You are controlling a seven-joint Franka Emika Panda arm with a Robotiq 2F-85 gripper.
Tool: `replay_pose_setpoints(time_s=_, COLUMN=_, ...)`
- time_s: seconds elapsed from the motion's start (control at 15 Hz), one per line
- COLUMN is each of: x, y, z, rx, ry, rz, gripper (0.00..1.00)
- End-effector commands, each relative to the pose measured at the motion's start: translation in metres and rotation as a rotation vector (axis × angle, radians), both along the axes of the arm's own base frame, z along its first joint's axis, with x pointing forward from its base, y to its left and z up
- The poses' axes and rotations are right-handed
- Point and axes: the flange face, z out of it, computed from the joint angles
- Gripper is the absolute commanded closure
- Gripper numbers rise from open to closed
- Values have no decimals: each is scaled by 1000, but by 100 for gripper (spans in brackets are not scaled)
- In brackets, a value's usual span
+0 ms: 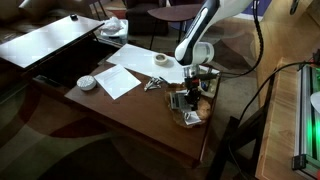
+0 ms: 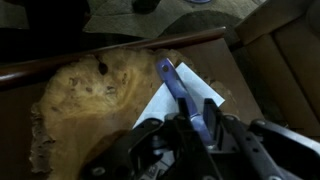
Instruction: Pick up the silver measuring spoon and place it on the table in front of the calculator
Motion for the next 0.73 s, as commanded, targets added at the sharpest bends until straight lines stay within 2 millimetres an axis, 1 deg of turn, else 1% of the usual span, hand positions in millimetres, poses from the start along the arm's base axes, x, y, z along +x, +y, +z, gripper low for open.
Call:
replay_pose_setpoints(time_s=0.0, x=9, y=2, z=18, rx=41, ry=41, rz=-13, gripper=44)
replay_pose_setpoints(time_s=0.07, x=14, y=2, z=30, rx=65, ry=28, rz=-23, gripper=37)
replay_pose_setpoints(time_s=0.13, x=20, y=0, z=50, rx=100, ry=1, rz=-44, gripper=28)
replay_pose_setpoints(time_s=0.27, x=31, y=-10, z=88, rx=184, ry=-72, rz=-91, gripper=15)
replay_pose_setpoints(time_s=0.33, x=35, y=-14, z=106, rx=222, ry=-99, rz=-108, gripper=6)
replay_pose_setpoints(time_s=0.4, x=38, y=-21, z=121, rx=277, ry=-119, rz=-110, gripper=1)
replay_pose_setpoints(time_s=0.47, x=42, y=-25, z=132, rx=310, ry=-127, rz=-107, gripper=0)
replay_pose_setpoints(time_s=0.53, x=45, y=-27, z=134, rx=298, ry=-88, rz=-113, gripper=0)
replay_pose_setpoints(time_s=0.6, x=53, y=-23, z=124, rx=264, ry=-103, rz=-102, gripper=3)
replay_pose_setpoints(time_s=0.67, x=54, y=-30, z=134, rx=275, ry=-99, rz=-107, gripper=0)
